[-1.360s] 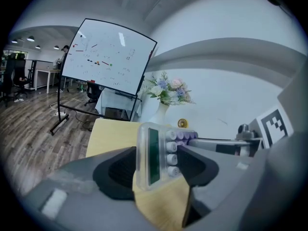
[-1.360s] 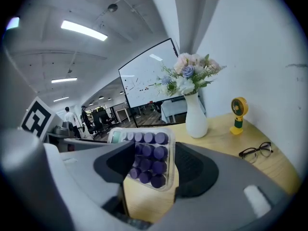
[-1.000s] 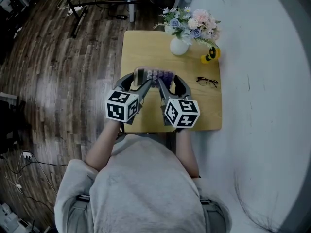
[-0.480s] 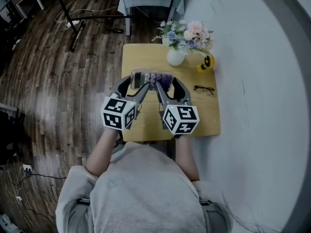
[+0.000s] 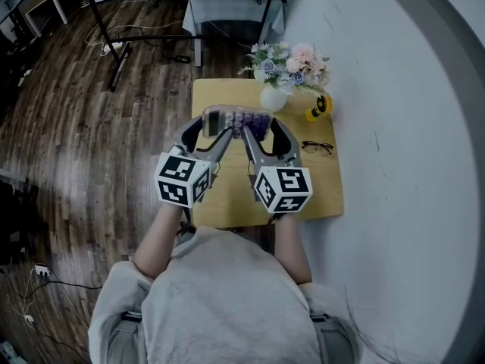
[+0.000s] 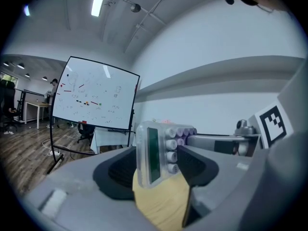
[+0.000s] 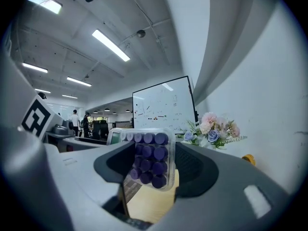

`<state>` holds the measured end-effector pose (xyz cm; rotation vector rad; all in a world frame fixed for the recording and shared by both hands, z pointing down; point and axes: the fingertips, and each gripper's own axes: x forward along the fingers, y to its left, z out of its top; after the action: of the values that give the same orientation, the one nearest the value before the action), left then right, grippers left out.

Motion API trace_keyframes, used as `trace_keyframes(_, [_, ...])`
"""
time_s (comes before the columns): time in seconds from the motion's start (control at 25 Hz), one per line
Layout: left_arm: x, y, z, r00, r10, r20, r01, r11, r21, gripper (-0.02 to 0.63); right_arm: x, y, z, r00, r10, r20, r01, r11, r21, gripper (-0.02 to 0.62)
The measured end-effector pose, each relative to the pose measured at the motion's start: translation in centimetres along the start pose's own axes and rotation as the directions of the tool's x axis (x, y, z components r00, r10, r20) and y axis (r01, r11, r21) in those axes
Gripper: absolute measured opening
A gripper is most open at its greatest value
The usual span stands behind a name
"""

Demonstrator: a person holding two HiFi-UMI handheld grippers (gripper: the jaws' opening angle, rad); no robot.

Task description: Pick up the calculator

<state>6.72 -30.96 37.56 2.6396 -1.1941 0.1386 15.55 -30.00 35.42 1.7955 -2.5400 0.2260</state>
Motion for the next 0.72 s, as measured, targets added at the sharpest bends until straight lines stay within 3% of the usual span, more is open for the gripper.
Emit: trace_keyframes(0.72, [-1.7, 0.6, 5.4, 0.994, -0.024, 0.110, 0.011, 0.993, 0.115, 0.265, 0.1, 2.1, 5.2, 0.991, -0.001, 0.131, 0.010, 0.998, -0.069, 0.261])
